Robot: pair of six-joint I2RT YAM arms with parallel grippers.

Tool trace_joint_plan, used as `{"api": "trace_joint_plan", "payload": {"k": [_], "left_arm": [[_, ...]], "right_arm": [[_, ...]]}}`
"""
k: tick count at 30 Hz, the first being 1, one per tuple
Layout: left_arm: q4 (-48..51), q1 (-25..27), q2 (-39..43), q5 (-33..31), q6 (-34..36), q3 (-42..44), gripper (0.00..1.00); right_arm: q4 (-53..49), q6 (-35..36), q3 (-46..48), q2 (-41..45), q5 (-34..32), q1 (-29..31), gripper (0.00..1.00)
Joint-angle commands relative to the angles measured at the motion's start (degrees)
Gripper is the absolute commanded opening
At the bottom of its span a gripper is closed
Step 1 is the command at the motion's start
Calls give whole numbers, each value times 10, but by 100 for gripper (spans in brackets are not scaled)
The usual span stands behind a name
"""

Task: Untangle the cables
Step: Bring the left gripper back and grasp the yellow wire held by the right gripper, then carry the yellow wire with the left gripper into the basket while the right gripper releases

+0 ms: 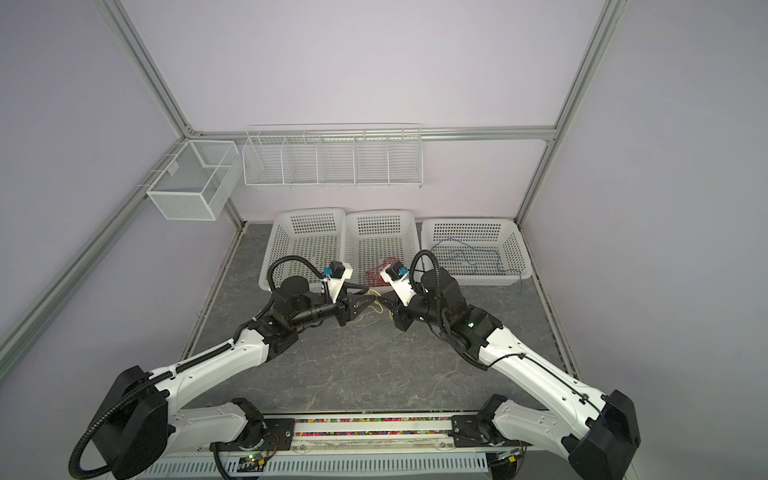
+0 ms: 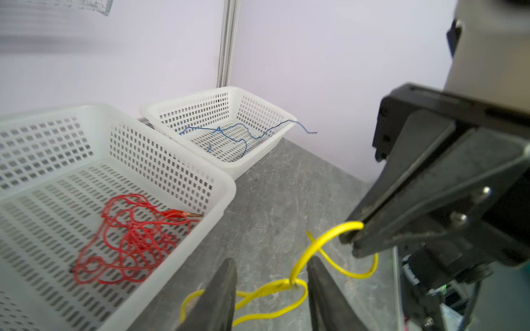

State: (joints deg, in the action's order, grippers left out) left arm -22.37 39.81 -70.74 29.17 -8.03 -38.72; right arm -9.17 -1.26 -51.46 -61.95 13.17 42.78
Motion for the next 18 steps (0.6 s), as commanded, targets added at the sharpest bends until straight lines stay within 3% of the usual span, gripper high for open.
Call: {"api": "trace_joint_plan", "payload": {"k": [1, 5, 11, 14, 18], "left_arm": [[-21, 3, -3, 17, -6, -7, 25], [-18, 3, -8, 19, -8, -12, 2], [-1, 2, -10, -4, -6, -21, 0], [24, 3, 2, -64, 9, -22, 0], [60, 0, 16, -176, 29, -32, 0]], "right_arm": [[20, 5, -15, -5, 12, -1, 7], [24, 1, -20, -12, 12, -1, 7], [22, 0, -23, -18, -11, -1, 8], [14, -5, -24, -18, -64, -1, 21], [0, -15, -19, -15, -149, -3, 52]]}}
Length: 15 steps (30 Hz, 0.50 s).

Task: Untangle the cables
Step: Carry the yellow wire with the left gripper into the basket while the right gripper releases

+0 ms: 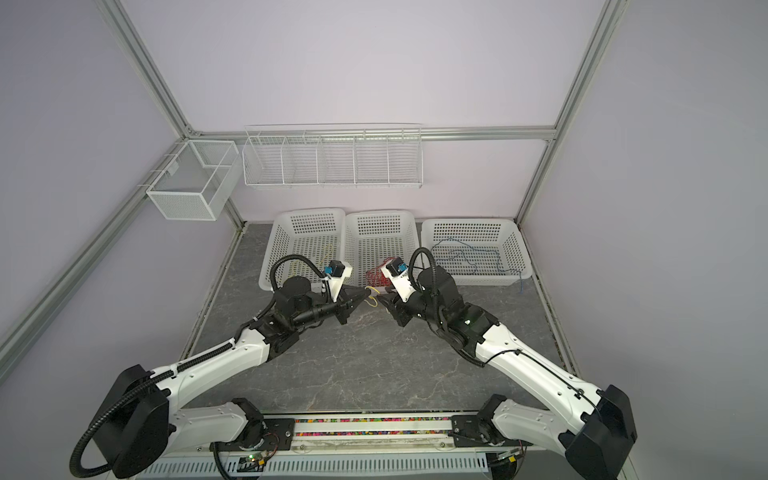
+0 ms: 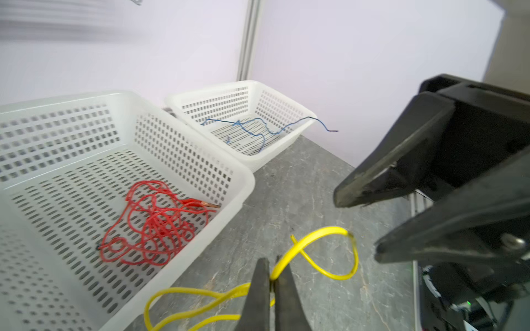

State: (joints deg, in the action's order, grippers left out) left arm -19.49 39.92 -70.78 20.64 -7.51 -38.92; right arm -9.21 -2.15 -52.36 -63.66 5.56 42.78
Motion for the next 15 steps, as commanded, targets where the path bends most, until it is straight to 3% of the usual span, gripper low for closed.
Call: {"api": "trace_joint_plan", "payload": {"k": [1, 3, 6, 15], "left_arm": [[46, -2, 18, -113, 27, -37, 0], [81, -5, 16, -148, 42, -60, 0], [120, -14, 9, -189, 65, -89, 0], [185, -133, -71, -310, 41, -178, 0]], "right_arm": [[-3, -7, -9, 2, -90, -4, 59], [-10, -13, -5, 1, -118, -6, 72], [-17, -19, 4, 1, -137, -11, 82], [-43, -35, 16, -6, -168, -19, 96]]}}
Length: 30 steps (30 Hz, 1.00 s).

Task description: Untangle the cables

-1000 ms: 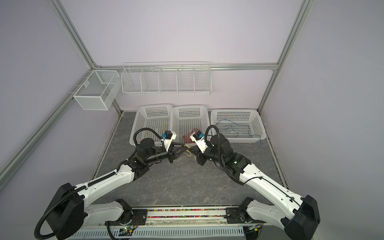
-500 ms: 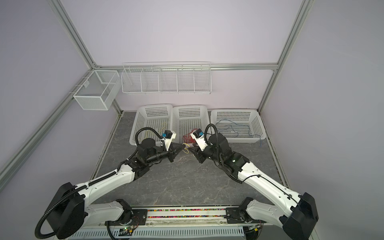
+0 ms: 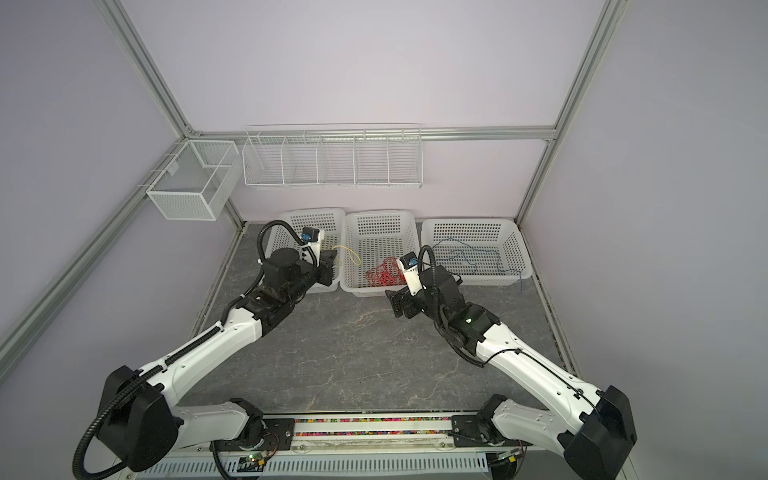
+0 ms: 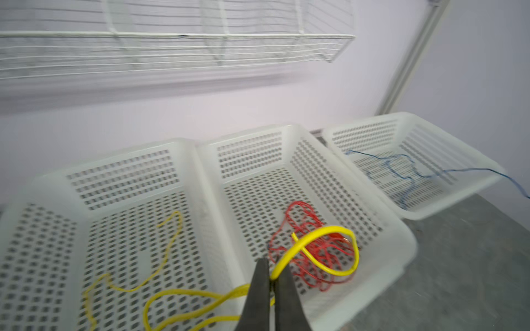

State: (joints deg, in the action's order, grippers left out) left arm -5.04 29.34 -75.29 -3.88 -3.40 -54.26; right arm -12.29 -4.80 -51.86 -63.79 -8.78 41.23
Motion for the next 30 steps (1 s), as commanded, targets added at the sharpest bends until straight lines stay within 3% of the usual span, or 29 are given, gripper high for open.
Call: {"api": "trace_joint_plan", "payload": {"k": [1, 6, 16, 20, 23, 25, 30], "left_arm": [[39, -39, -37, -67, 0, -30, 0], [53, -89, -120, -75, -16, -75, 0], [154, -97, -266, -83, -62, -172, 2], [164, -96, -262, -81, -61, -172, 40], [168, -96, -239, -81, -53, -165, 64], [170, -96, -218, -88, -50, -156, 98], [171, -96, -157, -121, -54, -118, 99]], "right_arm": [[-12, -10, 11, -2, -26, -3, 96], [-8, -13, 38, 12, -35, -4, 100], [-24, -26, 44, 17, -89, -18, 89], [-41, -42, 40, 9, -112, -39, 89], [-54, -58, 40, 2, -132, -61, 89], [-65, -65, 38, -3, -135, -82, 89], [-58, -74, 62, -14, -239, -138, 89]]}}
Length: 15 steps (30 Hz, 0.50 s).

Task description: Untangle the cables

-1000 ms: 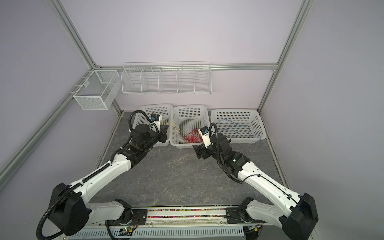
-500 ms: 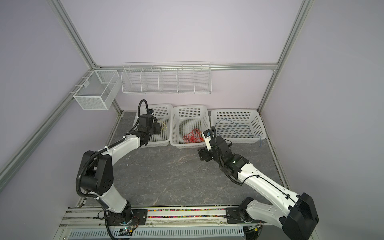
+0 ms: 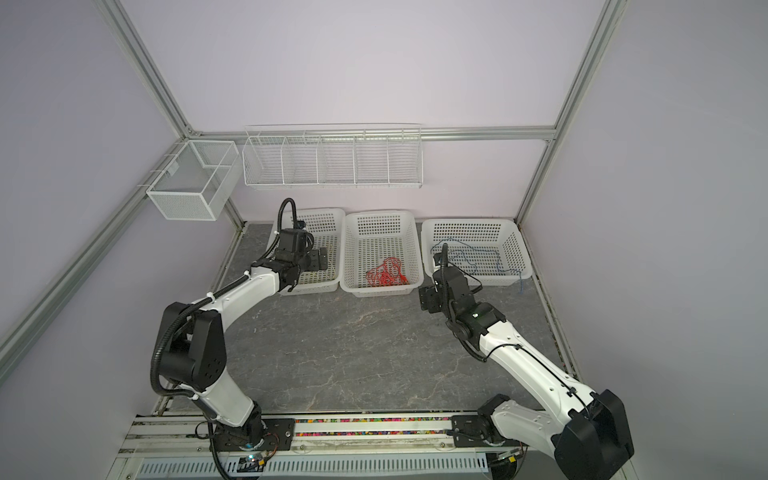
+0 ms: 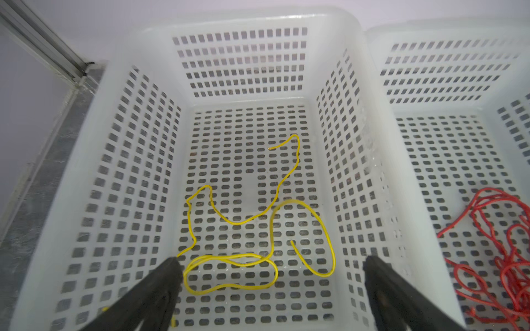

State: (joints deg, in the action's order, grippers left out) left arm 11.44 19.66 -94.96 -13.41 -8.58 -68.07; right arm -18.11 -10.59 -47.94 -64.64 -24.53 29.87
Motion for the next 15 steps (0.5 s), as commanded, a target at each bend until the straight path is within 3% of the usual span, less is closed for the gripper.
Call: {"api": "trace_joint_plan", "payload": {"k": [1, 6, 9, 15], "left_arm": [[3, 1, 59, -33, 2, 35, 99], [-21, 1, 154, -93, 19, 127, 99], [-52, 1, 217, -112, 29, 193, 99], [-116, -1, 304, -167, 40, 308, 99]], "right_arm": [[18, -16, 38, -7, -111, -43, 89], [134, 18, 109, -14, -84, -165, 89], [240, 70, 152, -44, -93, -205, 89], [362, 83, 153, -171, -44, -253, 89]]}}
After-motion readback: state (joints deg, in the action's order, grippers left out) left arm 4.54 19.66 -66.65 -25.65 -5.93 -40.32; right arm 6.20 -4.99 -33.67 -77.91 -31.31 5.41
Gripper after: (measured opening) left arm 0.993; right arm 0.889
